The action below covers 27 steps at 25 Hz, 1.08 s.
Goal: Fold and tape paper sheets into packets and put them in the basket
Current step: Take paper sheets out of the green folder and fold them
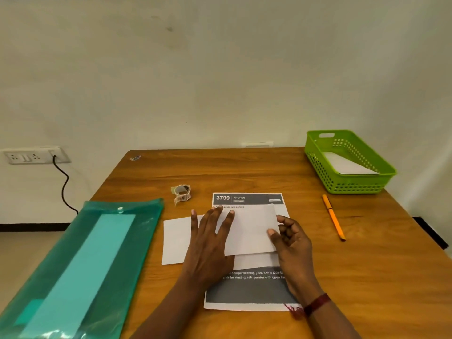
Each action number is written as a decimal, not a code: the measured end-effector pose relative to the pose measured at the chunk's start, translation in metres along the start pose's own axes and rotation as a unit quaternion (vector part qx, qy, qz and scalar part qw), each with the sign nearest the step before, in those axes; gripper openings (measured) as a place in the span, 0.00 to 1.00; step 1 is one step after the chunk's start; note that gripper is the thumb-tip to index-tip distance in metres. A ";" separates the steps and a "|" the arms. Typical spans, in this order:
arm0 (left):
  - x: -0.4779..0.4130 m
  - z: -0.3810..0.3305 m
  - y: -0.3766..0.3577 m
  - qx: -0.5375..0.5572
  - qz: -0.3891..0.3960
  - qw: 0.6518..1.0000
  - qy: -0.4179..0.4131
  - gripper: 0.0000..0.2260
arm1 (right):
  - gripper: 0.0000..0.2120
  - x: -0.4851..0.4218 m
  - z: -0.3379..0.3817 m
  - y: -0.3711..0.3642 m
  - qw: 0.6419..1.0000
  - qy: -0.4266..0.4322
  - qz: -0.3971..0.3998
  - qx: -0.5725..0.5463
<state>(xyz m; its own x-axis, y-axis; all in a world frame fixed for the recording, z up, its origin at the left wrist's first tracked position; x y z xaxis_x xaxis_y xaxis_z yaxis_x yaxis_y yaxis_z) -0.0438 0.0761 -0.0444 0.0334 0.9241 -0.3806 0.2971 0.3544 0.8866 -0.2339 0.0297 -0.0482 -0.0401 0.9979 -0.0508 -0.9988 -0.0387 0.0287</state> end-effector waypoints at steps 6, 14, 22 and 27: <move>0.001 0.002 -0.002 0.009 -0.016 1.000 -0.006 0.49 | 0.21 0.003 0.000 0.000 1.000 0.020 0.019 0.009; 0.004 0.000 -0.001 0.031 -0.075 0.996 -0.032 0.30 | 0.22 0.008 0.006 0.003 0.978 0.130 -0.030 0.161; 0.013 -0.002 0.017 0.008 -0.244 0.969 -0.045 0.10 | 0.25 0.015 0.017 0.006 0.911 0.306 -0.030 0.275; 0.017 0.000 0.017 -0.027 -0.308 0.951 -0.019 0.09 | 0.17 0.003 0.013 0.014 0.860 0.379 -0.062 0.337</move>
<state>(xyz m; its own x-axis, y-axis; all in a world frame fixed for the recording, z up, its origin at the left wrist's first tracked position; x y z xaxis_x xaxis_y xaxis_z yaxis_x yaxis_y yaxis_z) -0.0380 0.0974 -0.0357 -0.0970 0.5342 -0.8398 0.2222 0.8341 0.5049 -0.2473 0.0330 -0.0354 -0.1947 0.6615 -0.7242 -0.7651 0.3596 0.5342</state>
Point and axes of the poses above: each hand's wrist, its own x-axis away from the middle knuckle, its own y-axis out of the back of the hand, z = x × y, the point moved 3 cm from there along -x, towards the middle knuckle, and after that the axes turned 11 degrees about x, right-handed, at the moved point
